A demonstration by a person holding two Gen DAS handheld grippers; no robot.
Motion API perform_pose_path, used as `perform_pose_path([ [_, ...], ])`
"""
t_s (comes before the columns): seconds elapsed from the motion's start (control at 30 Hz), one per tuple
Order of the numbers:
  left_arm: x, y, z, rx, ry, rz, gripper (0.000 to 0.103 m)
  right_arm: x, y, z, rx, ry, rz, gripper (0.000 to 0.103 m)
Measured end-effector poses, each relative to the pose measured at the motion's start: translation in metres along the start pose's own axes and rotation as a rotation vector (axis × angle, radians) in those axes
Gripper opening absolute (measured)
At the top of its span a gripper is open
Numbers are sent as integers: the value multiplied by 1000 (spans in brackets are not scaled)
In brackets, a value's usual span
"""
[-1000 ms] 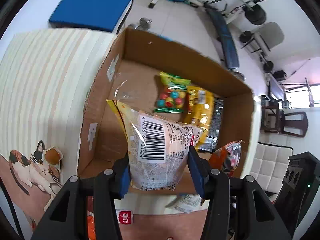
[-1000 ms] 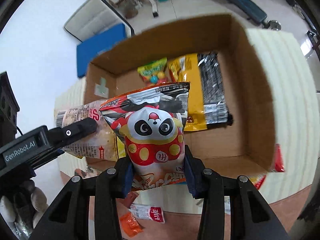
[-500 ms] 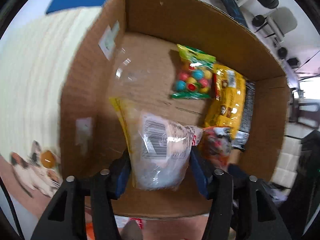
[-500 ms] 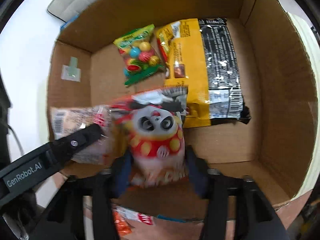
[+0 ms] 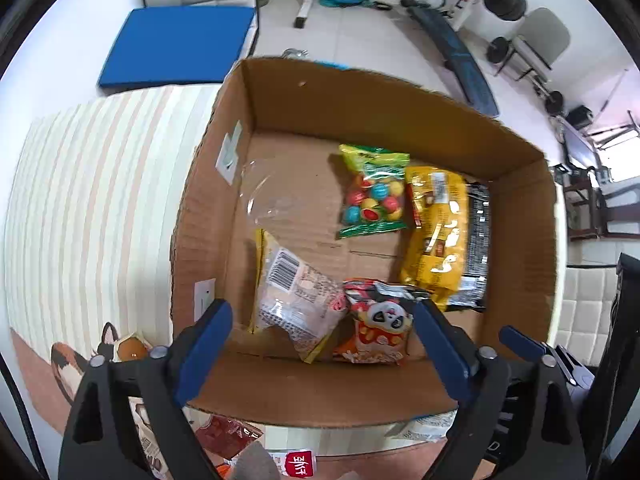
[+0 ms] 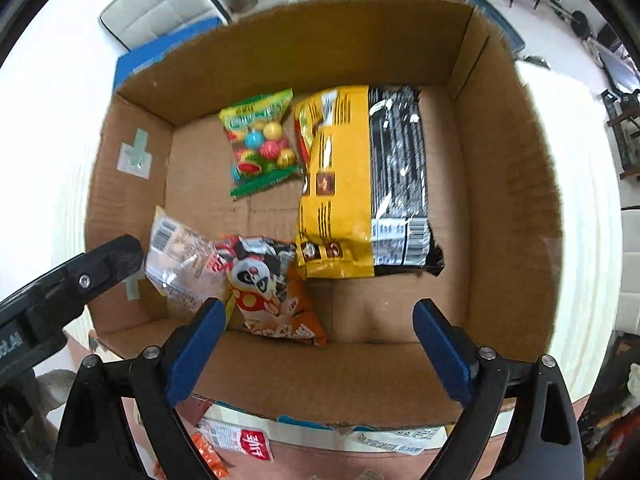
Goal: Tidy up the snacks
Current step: 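Lower both bags into the box and open both tools, then grasp the orange chip bag with left tool while right tool grasps white Lilz bag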
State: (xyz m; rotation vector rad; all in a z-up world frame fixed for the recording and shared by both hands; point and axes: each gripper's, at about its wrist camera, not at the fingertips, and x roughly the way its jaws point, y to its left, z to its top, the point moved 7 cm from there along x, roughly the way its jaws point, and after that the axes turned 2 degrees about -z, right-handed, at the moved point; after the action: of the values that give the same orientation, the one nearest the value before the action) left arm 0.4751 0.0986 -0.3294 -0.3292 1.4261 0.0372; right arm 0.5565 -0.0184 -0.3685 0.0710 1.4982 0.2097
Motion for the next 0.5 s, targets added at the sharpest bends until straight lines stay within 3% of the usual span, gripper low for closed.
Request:
perform_pose_path([
  [0.13,-22,-5,-4,27,-45,1,94,-22,4,-5,3,-34,62,98],
  [0.3,-65,4,-25,-9,-117,-25,94,-54,5,-24,-2,-87,109,98],
  [0.4,-82,20,-60,-22,-120,-29,94,-70,1,-50,13,-84,137,98],
  [0.5,-79,45,-108,-3,-84,43,94,-69,-9,-85,54,-49,146,98],
])
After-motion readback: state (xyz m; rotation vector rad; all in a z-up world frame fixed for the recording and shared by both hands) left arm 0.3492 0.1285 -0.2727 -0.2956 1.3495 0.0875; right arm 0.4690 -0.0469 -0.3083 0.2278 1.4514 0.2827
